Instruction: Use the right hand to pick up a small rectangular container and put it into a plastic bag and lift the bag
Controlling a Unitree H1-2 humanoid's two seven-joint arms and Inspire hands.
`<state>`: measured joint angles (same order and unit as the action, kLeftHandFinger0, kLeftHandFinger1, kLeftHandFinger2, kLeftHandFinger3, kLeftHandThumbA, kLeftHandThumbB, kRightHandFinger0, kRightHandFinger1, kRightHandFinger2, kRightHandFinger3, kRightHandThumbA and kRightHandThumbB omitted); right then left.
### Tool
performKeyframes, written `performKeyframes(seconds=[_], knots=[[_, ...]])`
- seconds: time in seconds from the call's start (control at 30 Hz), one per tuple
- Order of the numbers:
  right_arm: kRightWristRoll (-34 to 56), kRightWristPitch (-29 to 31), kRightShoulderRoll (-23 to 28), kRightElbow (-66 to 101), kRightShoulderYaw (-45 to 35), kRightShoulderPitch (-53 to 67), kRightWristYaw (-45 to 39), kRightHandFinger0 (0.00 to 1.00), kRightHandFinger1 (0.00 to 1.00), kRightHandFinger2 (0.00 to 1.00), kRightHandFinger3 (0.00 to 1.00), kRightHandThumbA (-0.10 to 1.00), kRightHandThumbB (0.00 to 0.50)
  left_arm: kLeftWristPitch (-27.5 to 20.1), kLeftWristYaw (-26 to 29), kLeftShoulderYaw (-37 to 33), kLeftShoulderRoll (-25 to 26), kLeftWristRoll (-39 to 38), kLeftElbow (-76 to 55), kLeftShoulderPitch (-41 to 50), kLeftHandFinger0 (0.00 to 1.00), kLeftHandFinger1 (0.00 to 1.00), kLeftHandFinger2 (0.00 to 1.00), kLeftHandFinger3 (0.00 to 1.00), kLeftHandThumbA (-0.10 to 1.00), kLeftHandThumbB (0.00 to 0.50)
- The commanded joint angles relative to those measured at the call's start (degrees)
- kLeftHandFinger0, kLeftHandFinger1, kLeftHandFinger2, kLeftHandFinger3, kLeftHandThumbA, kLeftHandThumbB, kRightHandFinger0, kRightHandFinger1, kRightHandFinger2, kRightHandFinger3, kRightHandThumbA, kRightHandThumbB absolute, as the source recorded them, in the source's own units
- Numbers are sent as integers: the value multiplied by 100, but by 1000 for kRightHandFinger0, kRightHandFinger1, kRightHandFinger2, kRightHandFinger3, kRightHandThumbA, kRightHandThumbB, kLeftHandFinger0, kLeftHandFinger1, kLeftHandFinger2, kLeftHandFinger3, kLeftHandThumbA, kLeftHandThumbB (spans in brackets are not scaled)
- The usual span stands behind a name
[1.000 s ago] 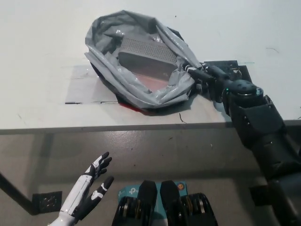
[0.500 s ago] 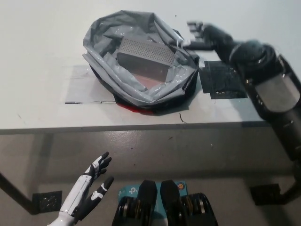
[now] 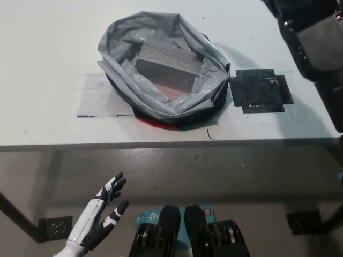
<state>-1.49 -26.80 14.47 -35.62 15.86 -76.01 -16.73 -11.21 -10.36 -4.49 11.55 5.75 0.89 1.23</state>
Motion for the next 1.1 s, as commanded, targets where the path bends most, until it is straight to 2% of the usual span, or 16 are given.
performKeyframes(seconds=[0.0,0.07,0.2,0.27,0.33,0.43,0.5,0.57,0.63,0.7,0.73,0.77,0.83,0.97,1.0,1.07], knots=[[-504,-13,348,832,-77,-114,78,1000,1000,1000,1000,912,494,-181,70,76,61,-27,-147,-12,1000,1000,1000,1000,831,500],[-1002,-13,711,1992,24,285,172,1000,1000,1000,1000,1000,485,-212,97,103,68,-18,-82,-105,1000,1000,1000,1000,835,500],[-1163,-13,1110,3228,-138,646,130,1000,1000,1000,1000,1000,456,-185,95,140,84,-52,-6,-321,1000,1000,1000,1000,837,500],[-1193,-13,1540,4565,-510,1044,-7,1000,1000,1000,1000,1000,448,-177,102,170,102,-56,89,-582,1000,1000,1000,1000,863,500],[-1043,-13,1823,5726,-1043,1494,-161,1000,1000,1000,1000,1000,431,-86,101,189,112,-57,86,-740,1000,1000,1000,1000,885,500],[-180,-13,1985,7134,-1969,2331,-40,1000,1000,1000,1000,908,375,10,62,208,154,-91,65,-873,1000,1000,1000,1000,921,500],[-57,-13,2217,7929,-2367,2959,-18,1000,1000,1000,1000,1000,406,60,56,205,154,-86,40,-911,1000,1000,1000,1000,958,500],[240,-13,2369,8663,-2786,3715,113,1000,1000,1000,1000,1000,407,67,37,208,161,-117,45,-974,1000,1000,1000,1000,974,500],[562,106,2283,8914,-3041,4283,266,1000,1000,1000,1000,1000,418,17,30,217,169,-149,98,-1014,1000,1000,1000,1000,999,500],[879,502,2139,9005,-3197,4817,456,1000,1000,1000,1000,947,381,-23,20,223,183,-170,149,-1058,1000,1000,1000,1000,1000,500],[1024,908,1969,9005,-3185,5211,625,1000,1000,1000,1000,888,415,-37,13,223,192,-176,164,-1072,1000,1000,1000,1000,1000,500],[1166,1361,1785,9005,-3157,5663,817,1000,1000,1000,1000,862,416,-52,-1,219,201,-186,184,-1081,1000,1000,1000,1000,1000,500],[1086,1828,1590,9005,-3031,6217,906,1000,1000,1000,1000,889,439,-93,-12,220,206,-211,215,-1081,1000,1000,1000,1000,1000,500],[652,2995,963,9005,-2516,7374,942,1000,1000,1000,1000,974,448,-152,-10,236,225,-239,211,-905,1000,1000,1000,1000,1000,500],[609,3046,910,9005,-2487,7419,944,1000,1000,1000,1000,974,449,-164,-10,239,228,-245,212,-887,1000,1000,1000,1000,1000,500],[562,3087,700,9005,-2355,7415,987,1000,1000,1000,1000,1000,412,-217,5,257,233,-257,262,-909,1000,1000,1000,1000,1000,500]])
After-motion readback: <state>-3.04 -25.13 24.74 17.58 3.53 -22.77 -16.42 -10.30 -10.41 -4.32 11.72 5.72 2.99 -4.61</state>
